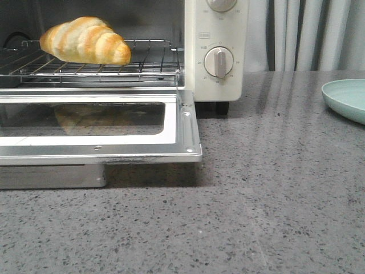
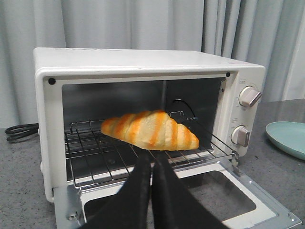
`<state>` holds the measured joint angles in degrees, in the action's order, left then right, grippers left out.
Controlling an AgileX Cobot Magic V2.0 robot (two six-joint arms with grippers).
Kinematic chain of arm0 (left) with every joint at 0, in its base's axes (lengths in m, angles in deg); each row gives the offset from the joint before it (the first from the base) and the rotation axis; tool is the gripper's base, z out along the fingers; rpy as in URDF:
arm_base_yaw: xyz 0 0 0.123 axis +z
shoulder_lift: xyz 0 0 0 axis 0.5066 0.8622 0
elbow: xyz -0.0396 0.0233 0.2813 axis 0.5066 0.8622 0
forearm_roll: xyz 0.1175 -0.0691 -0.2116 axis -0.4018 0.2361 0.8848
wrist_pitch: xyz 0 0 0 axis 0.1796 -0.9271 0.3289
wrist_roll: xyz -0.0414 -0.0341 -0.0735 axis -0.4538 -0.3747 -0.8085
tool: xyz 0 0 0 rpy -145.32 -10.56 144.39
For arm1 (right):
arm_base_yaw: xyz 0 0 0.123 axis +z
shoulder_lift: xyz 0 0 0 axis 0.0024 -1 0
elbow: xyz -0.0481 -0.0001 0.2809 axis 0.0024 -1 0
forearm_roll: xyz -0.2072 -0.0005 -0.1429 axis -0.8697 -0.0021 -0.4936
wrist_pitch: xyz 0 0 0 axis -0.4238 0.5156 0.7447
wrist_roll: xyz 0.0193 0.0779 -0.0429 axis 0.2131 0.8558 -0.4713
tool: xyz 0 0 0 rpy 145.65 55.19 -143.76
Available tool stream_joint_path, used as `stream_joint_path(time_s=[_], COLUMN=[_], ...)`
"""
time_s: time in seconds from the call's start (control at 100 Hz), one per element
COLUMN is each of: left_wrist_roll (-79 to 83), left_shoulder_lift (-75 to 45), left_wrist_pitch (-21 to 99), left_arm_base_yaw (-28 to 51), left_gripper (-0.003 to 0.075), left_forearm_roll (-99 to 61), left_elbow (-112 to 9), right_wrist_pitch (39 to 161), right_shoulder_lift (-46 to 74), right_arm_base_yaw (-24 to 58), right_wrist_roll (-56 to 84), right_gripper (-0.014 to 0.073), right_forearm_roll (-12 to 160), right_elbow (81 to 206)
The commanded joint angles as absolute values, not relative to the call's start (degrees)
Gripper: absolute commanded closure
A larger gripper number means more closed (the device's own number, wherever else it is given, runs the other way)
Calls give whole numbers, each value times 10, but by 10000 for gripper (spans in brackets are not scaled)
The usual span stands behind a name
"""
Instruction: Put bread in oven
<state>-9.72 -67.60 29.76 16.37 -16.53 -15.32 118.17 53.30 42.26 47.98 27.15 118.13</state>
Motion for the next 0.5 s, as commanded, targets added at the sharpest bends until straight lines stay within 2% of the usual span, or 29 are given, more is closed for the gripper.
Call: stream_joint_path(time_s=[0.0, 0.49], left_wrist_roll=[-103, -103], left_shoulder_lift=[-670, -688], left_wrist_pitch=[338, 326], left_arm_base_yaw=[167, 167], left_gripper=[741, 741], left_forearm_roll=[-151, -179], left_elbow=[-167, -147], right_wrist_pitch=[1150, 1150], right_shoulder_lift=[529, 529], right_arm_base_yaw=[419, 419], right_wrist_roll=[481, 481], right_gripper=[662, 662], right_forearm_roll=[250, 250], right_elbow=[1194, 1194])
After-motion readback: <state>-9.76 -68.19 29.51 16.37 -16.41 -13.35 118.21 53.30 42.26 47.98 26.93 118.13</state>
